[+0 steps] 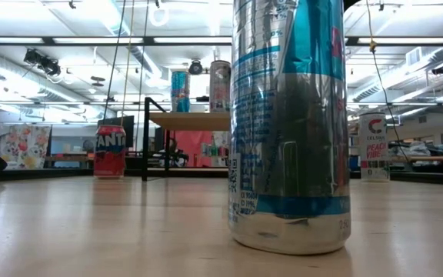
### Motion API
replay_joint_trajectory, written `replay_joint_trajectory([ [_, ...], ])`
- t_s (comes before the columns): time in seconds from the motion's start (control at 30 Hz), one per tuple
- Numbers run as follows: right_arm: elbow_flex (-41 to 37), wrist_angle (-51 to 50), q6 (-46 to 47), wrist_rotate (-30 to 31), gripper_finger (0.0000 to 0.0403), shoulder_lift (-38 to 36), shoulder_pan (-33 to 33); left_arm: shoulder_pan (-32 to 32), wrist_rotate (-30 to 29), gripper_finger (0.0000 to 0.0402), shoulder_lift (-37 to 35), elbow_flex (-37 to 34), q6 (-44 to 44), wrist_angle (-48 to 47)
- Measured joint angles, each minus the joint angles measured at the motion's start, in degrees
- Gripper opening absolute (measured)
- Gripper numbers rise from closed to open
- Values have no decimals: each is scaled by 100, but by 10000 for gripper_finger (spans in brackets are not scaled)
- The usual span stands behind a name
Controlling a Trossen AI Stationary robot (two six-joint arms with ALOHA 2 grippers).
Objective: Place canned beverage on shelf
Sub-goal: Put the bottom white pink soda can on the shelf
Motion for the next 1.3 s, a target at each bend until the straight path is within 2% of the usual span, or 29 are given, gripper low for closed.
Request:
replay_joint_trajectory([
  [0.3, 2, 94, 0, 72, 91, -2, 0, 0, -2, 9, 0, 0, 1, 9],
  [0.77, 2, 434, 24, 51, 90, -2, 134, 0, -1, 9, 0, 0, 1, 15],
  [0.93, 2, 350, 22, 310, 90, -2, 135, -1, 0, 9, 0, 0, 1, 17],
  [1.3, 2, 158, 205, 300, 90, -20, 197, 0, -2, 9, 0, 0, -1, 15],
])
